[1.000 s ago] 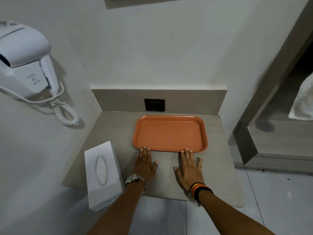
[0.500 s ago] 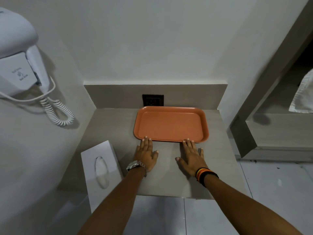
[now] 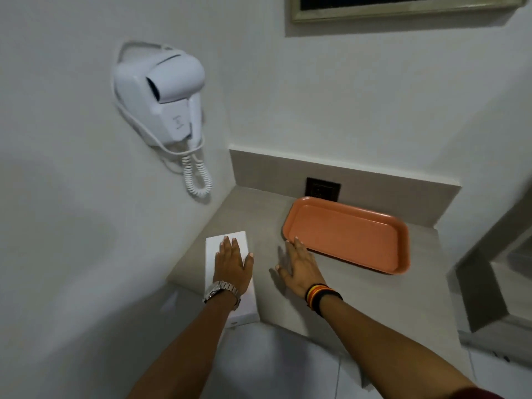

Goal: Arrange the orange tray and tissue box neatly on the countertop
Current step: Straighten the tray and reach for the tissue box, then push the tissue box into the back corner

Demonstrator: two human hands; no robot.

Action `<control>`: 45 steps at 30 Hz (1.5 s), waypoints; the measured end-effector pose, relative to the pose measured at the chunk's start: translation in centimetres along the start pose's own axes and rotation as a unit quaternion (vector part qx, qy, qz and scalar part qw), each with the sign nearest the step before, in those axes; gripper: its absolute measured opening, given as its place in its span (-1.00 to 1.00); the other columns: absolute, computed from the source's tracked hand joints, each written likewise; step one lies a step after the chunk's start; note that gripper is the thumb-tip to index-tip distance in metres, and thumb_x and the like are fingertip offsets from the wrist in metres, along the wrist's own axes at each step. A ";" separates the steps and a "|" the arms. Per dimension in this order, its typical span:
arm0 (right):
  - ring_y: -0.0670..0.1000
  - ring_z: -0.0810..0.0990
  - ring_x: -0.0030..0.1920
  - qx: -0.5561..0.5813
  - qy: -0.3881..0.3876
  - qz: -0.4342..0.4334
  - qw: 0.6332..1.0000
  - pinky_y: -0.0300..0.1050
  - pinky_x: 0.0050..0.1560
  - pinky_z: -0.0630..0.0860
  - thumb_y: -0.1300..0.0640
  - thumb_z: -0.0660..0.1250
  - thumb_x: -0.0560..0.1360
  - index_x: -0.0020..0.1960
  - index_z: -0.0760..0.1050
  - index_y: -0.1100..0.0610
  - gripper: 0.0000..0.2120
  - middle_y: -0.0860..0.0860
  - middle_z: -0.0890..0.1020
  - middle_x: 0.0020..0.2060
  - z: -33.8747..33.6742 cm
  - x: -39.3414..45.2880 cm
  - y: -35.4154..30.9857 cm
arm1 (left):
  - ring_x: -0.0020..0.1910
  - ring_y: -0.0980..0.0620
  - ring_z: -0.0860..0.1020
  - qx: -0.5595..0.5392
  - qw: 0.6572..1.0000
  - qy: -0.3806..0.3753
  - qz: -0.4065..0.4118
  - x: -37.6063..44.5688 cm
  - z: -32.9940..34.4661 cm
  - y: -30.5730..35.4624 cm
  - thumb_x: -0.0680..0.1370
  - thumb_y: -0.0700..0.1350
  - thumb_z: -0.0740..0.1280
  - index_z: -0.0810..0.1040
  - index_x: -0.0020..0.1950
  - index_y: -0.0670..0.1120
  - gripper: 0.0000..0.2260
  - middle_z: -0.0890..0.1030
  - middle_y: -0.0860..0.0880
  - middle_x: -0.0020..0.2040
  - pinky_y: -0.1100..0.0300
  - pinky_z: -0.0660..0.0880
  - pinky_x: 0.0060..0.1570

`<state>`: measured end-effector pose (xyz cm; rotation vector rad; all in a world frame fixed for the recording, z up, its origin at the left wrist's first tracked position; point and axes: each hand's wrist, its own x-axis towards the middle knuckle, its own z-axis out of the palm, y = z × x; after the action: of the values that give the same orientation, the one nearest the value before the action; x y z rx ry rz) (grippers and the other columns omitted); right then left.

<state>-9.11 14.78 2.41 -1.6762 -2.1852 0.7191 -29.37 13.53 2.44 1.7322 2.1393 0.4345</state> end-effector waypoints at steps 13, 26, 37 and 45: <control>0.10 0.46 0.39 0.292 -0.084 0.049 0.951 0.06 0.40 0.43 -0.15 0.37 0.53 0.55 0.15 -0.07 -0.32 -0.02 0.44 0.44 8.3 -0.9 -7.4 | 0.48 -0.23 0.38 -0.299 0.913 0.028 -0.277 -3.6 0.2 -5.3 0.65 0.22 0.05 0.29 0.57 -0.09 -0.42 0.39 -0.16 0.53 -0.10 0.31 0.45; 0.01 0.51 0.18 0.401 -0.006 0.090 0.911 -0.21 0.11 0.45 -0.08 0.41 0.53 0.52 0.16 -0.03 -0.33 -0.07 0.49 0.24 6.2 7.6 -9.9 | 0.42 -0.24 0.43 -0.334 0.894 -0.002 -0.298 9.0 -3.9 -3.5 0.62 0.21 0.08 0.38 0.50 -0.15 -0.41 0.43 -0.18 0.49 -0.10 0.34 0.37; -0.02 0.45 0.15 0.402 0.018 0.145 0.904 -0.12 0.17 0.38 -0.17 0.38 0.52 0.52 0.15 -0.02 -0.31 0.02 0.49 0.38 6.9 19.3 -10.2 | 0.41 -0.21 0.45 -0.260 0.936 -0.047 -0.231 21.8 -4.4 -4.1 0.63 0.19 0.02 0.40 0.50 -0.14 -0.42 0.46 -0.18 0.47 -0.10 0.35 0.37; -0.02 0.44 0.25 0.393 0.013 0.143 0.908 -0.14 0.20 0.36 -0.16 0.36 0.54 0.56 0.08 0.00 -0.27 -0.08 0.44 0.29 7.8 21.8 -9.7 | 0.27 -0.19 0.55 -0.213 0.956 -0.009 -0.199 23.4 -3.3 -5.0 0.63 0.15 0.06 0.49 0.40 -0.16 -0.48 0.57 -0.17 0.34 0.02 0.46 0.18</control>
<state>-27.06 32.12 -0.19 -1.5210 -1.3200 1.4056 -39.59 35.35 1.30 1.0396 2.1116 0.6971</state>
